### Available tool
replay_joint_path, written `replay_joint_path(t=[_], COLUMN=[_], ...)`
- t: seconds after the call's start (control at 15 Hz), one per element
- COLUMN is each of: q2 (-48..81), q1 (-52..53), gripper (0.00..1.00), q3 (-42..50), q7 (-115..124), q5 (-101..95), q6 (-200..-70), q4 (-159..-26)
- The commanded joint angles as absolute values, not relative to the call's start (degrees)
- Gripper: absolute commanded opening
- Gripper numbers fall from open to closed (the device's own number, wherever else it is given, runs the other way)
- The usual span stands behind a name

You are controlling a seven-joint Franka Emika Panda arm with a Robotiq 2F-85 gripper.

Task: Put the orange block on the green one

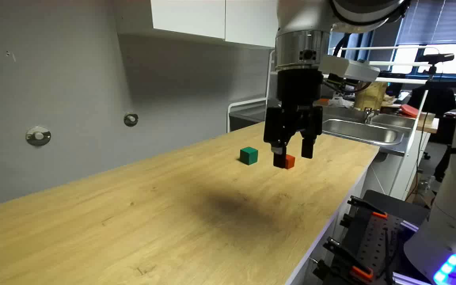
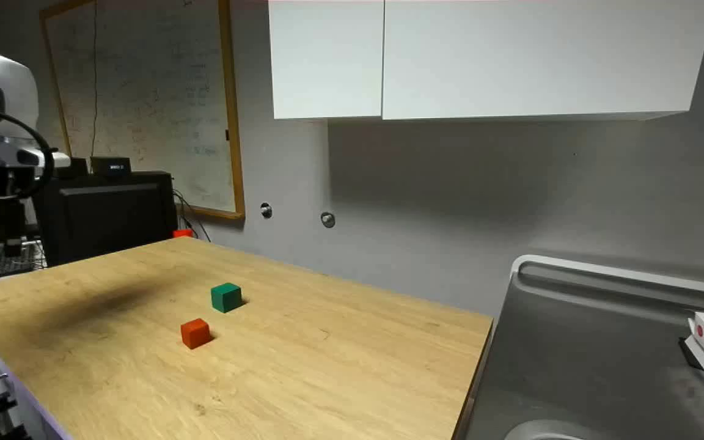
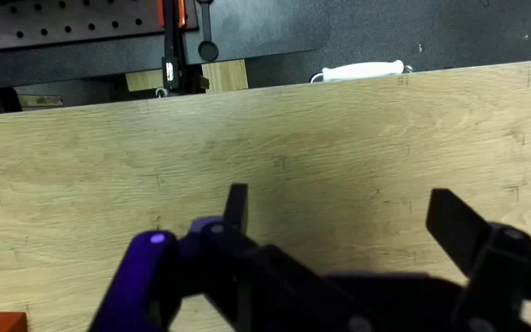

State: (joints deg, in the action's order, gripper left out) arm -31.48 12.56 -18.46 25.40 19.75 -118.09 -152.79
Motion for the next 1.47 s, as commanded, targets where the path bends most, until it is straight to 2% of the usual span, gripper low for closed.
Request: replay_joint_path(t=[0.0,0.8,1.4], q2=[-31.5,-30.3,-27.6], q1=[12.9,11.2,2.7], gripper=[1.00,1.00,1.00], q3=[-18.1,-17.4,-3.7], q7=[25.6,26.1,16.8], q5=[19.5,18.5,20.2], q6=[-117.9,-119.2,-127.9], q4=[-152.7,-152.8,-157.1])
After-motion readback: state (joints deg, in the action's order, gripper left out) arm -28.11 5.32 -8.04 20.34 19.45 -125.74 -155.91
